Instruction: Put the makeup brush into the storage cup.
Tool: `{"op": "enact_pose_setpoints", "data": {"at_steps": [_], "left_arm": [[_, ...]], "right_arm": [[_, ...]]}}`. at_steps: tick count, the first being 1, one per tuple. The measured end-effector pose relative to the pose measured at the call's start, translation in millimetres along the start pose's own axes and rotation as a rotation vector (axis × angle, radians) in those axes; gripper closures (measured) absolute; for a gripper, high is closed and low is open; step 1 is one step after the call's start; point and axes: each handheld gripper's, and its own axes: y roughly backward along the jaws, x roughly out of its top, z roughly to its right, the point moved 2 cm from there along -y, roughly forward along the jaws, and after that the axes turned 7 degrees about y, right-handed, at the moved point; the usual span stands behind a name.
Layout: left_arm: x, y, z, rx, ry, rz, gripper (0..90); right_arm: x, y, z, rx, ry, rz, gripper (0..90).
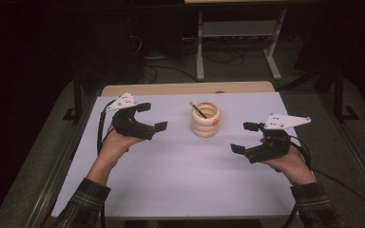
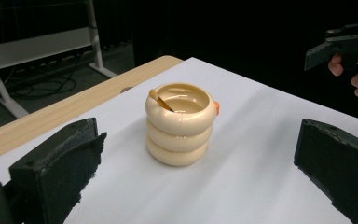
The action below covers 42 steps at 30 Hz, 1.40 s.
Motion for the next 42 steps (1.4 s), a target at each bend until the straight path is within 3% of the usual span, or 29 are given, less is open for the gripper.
{"op": "enact_pose_setpoints", "data": {"at_steps": [6, 21, 33, 42], "left_arm": [[-11.1, 13.8, 1.9, 0.0, 0.006, 0.015, 0.0], [-38.2, 42.2, 3.3, 0.013, -0.013, -0.019, 0.0], [-52.6, 58.6, -4.2, 0.003, -0.014, -0.035, 0.0], [-59.0, 67.1, -8.8, 0.024, -0.02, -0.071, 0.0]], "right_arm": [[0.0, 0.1, 0.1, -0.001, -0.001, 0.0, 7.2], [-3.3, 1.4, 1.9, -0.013, -0.007, -0.009, 7.2], [-9.4, 6.6, 3.5, -0.034, -0.014, -0.012, 7.1], [-13.6, 13.7, 5.7, -0.054, -0.019, -0.008, 6.9]]}}
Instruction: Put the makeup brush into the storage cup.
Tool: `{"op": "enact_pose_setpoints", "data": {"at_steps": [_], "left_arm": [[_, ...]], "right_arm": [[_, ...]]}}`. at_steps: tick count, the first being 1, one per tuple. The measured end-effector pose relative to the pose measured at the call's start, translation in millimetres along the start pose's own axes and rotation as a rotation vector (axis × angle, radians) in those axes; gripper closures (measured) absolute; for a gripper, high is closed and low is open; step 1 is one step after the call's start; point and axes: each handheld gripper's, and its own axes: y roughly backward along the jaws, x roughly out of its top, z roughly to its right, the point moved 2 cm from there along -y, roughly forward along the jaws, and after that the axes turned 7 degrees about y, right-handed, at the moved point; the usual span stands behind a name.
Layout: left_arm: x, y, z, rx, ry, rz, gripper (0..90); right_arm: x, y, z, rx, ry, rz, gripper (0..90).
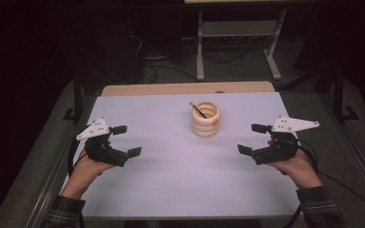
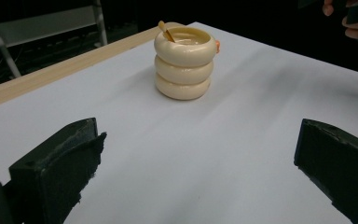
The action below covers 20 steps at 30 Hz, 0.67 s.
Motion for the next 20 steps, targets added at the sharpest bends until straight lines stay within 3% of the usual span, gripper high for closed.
{"op": "enact_pose_setpoints", "data": {"at_steps": [20], "left_arm": [[-1.2, 7.4, -1.3, 0.008, 0.005, -0.005, 0.0]], "right_arm": [[-0.2, 2.2, 0.2, -0.004, 0.001, 0.004, 6.9]]}}
